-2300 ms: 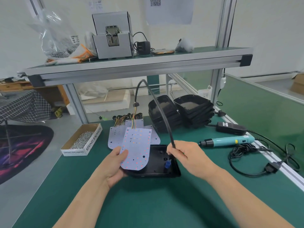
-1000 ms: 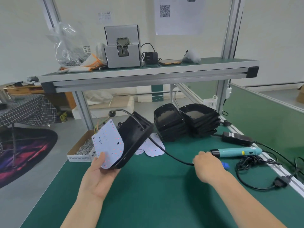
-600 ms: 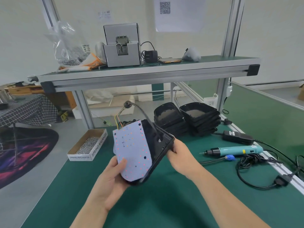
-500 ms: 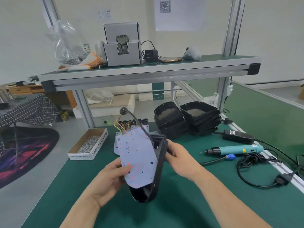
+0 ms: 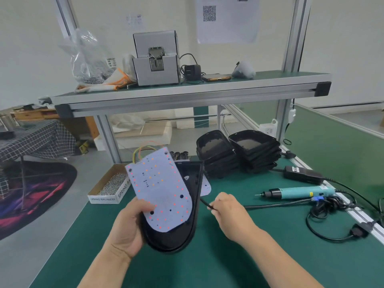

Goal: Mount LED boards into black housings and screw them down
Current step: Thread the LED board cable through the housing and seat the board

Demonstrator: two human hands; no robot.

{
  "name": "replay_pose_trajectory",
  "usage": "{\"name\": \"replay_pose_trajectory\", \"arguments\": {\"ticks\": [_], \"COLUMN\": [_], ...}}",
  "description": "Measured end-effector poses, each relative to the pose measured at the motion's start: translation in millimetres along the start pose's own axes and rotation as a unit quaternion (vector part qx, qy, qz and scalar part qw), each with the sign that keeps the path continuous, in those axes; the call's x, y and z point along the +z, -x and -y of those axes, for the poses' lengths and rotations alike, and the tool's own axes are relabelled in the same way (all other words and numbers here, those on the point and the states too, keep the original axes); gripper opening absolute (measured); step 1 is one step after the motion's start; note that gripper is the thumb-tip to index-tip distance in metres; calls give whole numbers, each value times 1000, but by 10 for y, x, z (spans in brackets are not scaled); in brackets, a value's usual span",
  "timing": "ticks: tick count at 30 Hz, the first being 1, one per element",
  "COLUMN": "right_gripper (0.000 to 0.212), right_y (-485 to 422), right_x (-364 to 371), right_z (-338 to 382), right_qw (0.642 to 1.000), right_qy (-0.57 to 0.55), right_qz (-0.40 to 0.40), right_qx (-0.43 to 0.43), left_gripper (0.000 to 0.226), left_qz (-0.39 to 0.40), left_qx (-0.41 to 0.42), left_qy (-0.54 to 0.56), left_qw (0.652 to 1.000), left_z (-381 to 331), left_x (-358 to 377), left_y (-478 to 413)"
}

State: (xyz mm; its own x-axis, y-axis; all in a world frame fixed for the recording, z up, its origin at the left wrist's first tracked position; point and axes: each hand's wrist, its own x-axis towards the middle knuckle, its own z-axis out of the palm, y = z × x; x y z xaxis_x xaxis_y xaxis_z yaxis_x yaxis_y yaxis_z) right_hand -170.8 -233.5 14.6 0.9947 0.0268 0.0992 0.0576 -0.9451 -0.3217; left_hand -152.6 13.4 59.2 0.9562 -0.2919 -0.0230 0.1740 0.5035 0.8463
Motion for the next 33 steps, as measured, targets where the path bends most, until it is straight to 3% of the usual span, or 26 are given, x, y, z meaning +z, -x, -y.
{"name": "replay_pose_trajectory", "arguments": {"ticks": [2,4,6,8,10,14,21,23,25,26,29,30,33], "right_gripper": [24,37,56,51,43,42,14,21,12,7,29,26,18], "right_y": [-6,-16,-47,-72,-112,-155,-142,-145,-130,-116,-110,-113,-107], "right_x": [-27,-151,-416,-748,-1054,-1335,-1323,-1288,-1267,-1259,-1196,-1165,-1053], "right_z": [42,67,49,48,126,395,511,492,487,488,480,477,477], "right_qw": [996,988,971,896,864,875,908,938,960,963,976,977,968], "right_qy": [38,-11,-211,-443,-497,-442,-373,-304,-233,-214,-127,-112,-158], "right_qz": [81,150,105,-9,-5,111,87,45,-3,-9,-58,-82,-131], "right_qx": [10,23,38,15,-76,-163,-171,-160,-156,-161,-167,-160,-144], "left_gripper": [42,43,44,49,48,44,64,79,87,85,65,61,52], "left_qz": [20,36,51,72,86,105,141,173,152,130,56,39,26], "left_qx": [1,5,22,31,33,20,10,-3,-24,-38,-56,-51,-35], "left_qy": [-54,-140,-216,-261,-289,-294,-223,-177,-129,-104,-82,-89,-91], "left_qw": [998,990,975,962,953,950,965,969,980,985,993,994,995], "left_z": [32,66,81,81,86,116,70,50,31,28,51,60,50], "left_x": [-22,-43,-76,-93,-66,55,56,46,68,87,121,137,212], "left_y": [36,81,117,147,163,168,146,159,162,153,91,77,75]}}
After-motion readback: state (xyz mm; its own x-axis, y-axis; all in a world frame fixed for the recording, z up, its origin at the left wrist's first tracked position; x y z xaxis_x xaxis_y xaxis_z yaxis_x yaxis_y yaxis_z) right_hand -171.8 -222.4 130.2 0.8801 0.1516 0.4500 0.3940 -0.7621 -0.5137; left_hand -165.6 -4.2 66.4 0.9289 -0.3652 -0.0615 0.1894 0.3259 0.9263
